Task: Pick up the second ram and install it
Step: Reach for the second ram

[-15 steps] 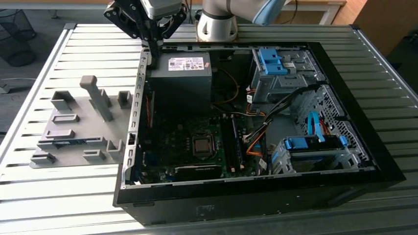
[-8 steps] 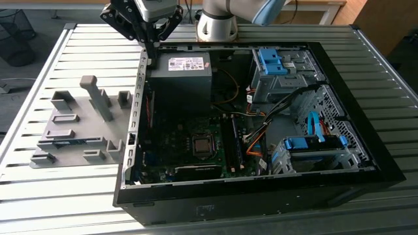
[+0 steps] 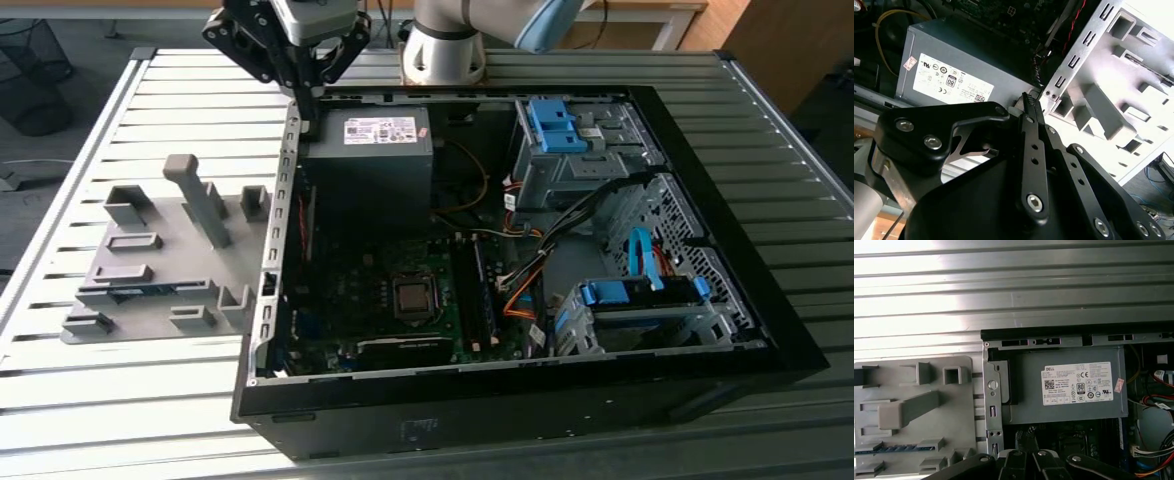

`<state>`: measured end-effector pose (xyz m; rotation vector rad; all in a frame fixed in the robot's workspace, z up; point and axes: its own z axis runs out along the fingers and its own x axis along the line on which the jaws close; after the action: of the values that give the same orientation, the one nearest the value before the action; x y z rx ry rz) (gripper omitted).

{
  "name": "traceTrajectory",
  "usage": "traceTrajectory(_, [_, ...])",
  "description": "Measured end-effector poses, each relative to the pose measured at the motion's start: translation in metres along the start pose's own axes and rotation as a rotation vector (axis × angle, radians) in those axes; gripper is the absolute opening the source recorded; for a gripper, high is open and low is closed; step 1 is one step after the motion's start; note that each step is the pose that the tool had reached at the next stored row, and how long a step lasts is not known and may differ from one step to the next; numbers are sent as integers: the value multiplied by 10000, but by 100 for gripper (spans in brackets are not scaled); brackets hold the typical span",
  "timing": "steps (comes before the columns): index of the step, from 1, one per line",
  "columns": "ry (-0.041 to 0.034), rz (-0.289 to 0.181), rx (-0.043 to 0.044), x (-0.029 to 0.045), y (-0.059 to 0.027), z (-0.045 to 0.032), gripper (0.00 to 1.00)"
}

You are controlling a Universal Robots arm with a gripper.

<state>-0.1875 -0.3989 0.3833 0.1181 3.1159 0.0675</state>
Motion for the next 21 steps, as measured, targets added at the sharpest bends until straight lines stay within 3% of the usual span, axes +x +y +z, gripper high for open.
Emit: traceTrajectory(21, [0,1,0,67,-5,6,11])
